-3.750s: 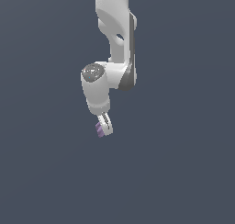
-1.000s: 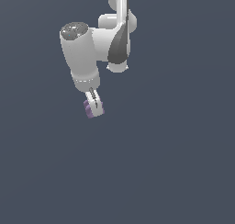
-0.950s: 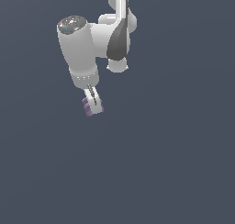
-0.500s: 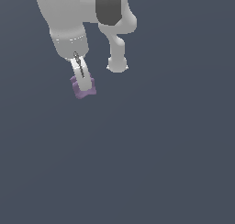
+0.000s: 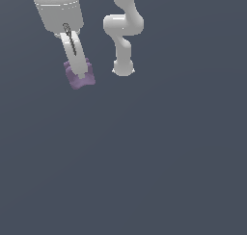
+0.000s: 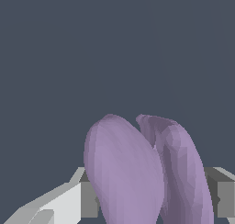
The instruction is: Pick up the object and move it to a goal position.
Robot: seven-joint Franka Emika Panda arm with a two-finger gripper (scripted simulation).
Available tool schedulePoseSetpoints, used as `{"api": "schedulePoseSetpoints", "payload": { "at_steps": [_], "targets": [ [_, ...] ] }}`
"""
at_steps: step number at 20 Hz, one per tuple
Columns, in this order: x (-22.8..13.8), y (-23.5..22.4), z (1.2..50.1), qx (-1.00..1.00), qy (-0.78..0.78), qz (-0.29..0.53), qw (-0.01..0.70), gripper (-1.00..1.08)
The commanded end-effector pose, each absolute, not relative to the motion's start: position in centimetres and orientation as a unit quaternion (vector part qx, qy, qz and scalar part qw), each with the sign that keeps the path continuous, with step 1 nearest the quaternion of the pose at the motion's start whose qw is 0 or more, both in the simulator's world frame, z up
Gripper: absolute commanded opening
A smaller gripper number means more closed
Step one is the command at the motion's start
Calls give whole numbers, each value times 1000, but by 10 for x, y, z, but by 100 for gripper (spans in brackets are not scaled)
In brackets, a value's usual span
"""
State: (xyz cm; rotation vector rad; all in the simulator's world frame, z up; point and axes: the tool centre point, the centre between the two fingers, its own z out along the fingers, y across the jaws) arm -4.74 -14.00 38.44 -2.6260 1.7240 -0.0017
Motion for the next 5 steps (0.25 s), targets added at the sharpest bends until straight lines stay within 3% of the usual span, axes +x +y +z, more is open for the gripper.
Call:
{"api": "schedulePoseSetpoints", "payload": {
  "at_steps": [1, 5],
  "targets": [
    [-48, -141, 392, -836, 549, 0, 0, -100],
    [-48, -142, 396, -836, 548, 0, 0, -100]
  ]
}}
